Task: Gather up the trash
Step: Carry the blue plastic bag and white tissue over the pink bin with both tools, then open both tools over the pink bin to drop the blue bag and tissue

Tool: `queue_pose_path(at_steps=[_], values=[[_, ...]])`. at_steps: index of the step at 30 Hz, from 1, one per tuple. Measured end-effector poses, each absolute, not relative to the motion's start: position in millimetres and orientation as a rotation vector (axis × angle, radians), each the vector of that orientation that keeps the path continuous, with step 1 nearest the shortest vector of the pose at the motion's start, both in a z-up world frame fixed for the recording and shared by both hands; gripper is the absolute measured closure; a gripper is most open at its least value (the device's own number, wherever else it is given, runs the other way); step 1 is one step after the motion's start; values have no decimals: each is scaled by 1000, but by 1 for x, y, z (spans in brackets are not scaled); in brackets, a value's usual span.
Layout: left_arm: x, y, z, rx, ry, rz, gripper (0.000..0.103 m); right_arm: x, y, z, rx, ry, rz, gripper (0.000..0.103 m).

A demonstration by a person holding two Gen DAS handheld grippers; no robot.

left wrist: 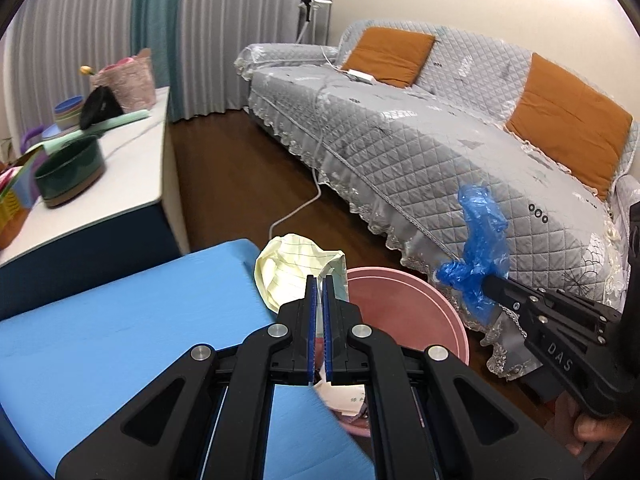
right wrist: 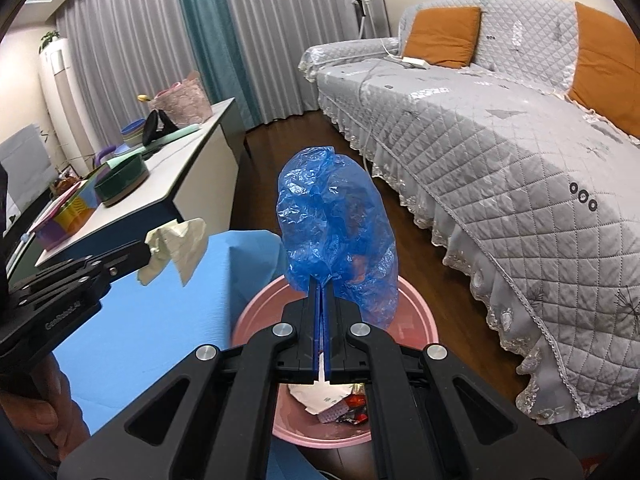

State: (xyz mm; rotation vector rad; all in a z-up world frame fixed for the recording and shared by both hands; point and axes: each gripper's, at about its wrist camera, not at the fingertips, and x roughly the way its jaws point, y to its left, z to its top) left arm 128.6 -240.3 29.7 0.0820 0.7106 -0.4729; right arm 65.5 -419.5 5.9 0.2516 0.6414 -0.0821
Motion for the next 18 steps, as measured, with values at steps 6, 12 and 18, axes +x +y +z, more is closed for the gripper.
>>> queue_pose_path(at_steps=[6, 12, 18], values=[[140, -260, 17, 91, 743, -495, 100, 73, -429, -1, 273, 659, -94, 102], [146, -269, 6, 93, 781, -529, 100, 78, -432, -4, 289, 671, -98, 98], [147, -268, 4, 92, 791, -527, 71, 80, -430, -7, 280, 689, -124, 54]])
